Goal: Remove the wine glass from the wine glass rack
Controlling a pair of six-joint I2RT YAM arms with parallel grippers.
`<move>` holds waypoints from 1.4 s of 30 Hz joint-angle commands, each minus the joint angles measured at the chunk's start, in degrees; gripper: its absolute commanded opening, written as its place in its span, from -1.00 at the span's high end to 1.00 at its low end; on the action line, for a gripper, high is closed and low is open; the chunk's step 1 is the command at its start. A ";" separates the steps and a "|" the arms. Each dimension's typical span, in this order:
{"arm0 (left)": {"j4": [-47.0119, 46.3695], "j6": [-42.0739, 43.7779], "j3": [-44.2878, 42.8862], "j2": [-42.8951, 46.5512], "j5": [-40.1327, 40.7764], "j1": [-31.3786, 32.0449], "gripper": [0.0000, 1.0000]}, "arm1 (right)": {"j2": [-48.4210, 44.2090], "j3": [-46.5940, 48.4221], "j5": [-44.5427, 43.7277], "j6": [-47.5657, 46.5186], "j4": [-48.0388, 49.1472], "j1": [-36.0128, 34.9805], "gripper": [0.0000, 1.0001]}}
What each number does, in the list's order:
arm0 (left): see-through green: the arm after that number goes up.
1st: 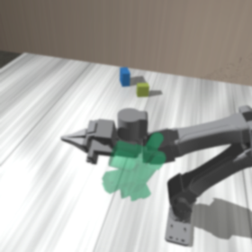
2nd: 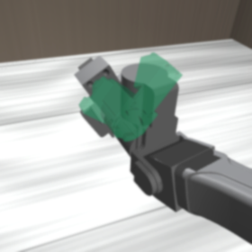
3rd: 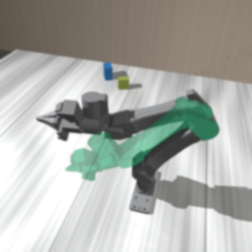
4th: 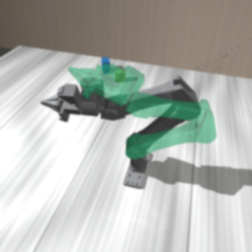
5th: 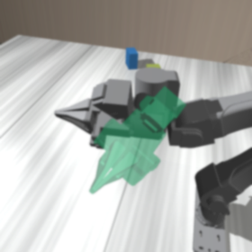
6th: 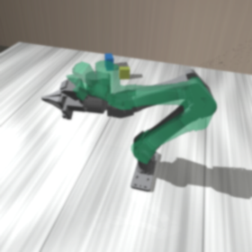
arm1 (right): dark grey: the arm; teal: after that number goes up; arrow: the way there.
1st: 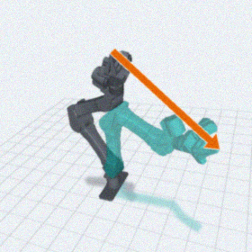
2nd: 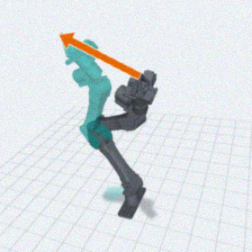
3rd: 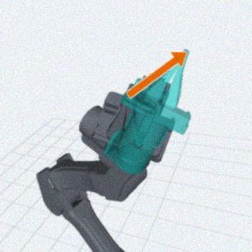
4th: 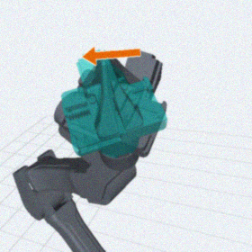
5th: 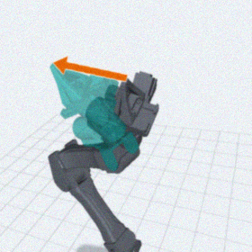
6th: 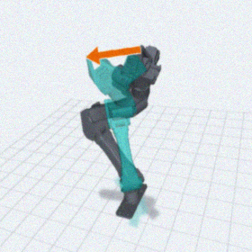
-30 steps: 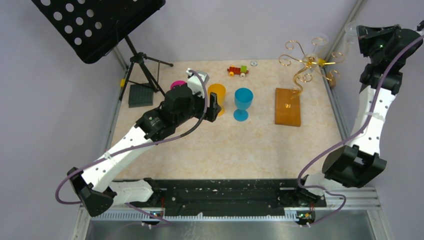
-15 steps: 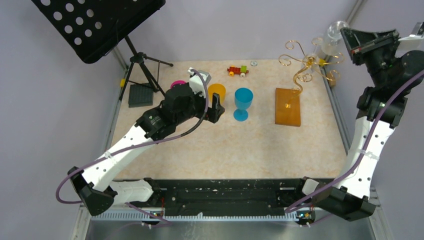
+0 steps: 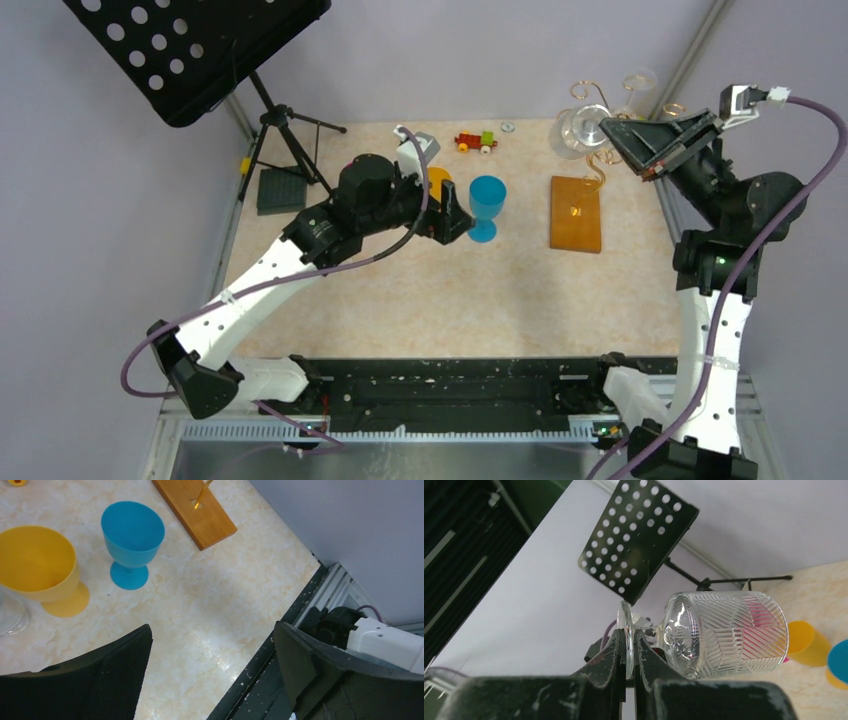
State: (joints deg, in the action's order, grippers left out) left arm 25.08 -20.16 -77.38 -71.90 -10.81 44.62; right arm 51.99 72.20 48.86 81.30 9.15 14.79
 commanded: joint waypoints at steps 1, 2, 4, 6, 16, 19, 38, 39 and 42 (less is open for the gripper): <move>-4.82 -4.44 -4.52 -0.71 -2.92 -0.23 -0.92 | -1.17 -2.59 0.77 6.00 12.16 -4.10 1.00; -5.50 -5.58 -4.73 -0.66 -2.61 -0.24 -0.92 | -1.20 -3.06 0.46 6.35 12.90 -5.55 1.00; -8.14 -7.53 -4.11 -0.14 -3.51 -0.45 -0.93 | -0.99 -4.60 -0.01 8.03 15.93 -7.99 1.00; -12.14 -10.55 -2.95 0.59 -6.00 -1.18 -0.93 | -0.26 -6.10 -0.16 10.54 20.03 -10.64 1.00; -50.50 -43.32 7.94 1.73 -25.88 -12.36 -0.92 | 1.20 -9.69 -1.75 18.40 30.80 -15.91 1.00; -60.69 -52.71 8.30 -0.67 -29.34 -12.98 -0.92 | 1.27 -12.19 -2.72 21.31 33.56 -17.53 1.00; -80.35 -73.89 8.09 -7.26 -34.11 -12.55 -0.54 | 3.68 -16.00 -9.56 22.93 41.24 -26.53 1.00; -81.05 -74.73 8.06 -7.29 -34.37 -12.43 -0.53 | 3.92 -16.16 -9.76 22.86 41.71 -26.69 1.00; -81.94 -76.57 8.26 -7.37 -34.63 -11.85 -0.47 | 4.79 -16.46 -10.60 22.57 43.28 -27.16 1.00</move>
State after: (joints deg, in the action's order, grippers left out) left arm -49.39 -92.44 -69.19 -79.44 -43.70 31.68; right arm 56.05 55.86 42.09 104.14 45.74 -11.16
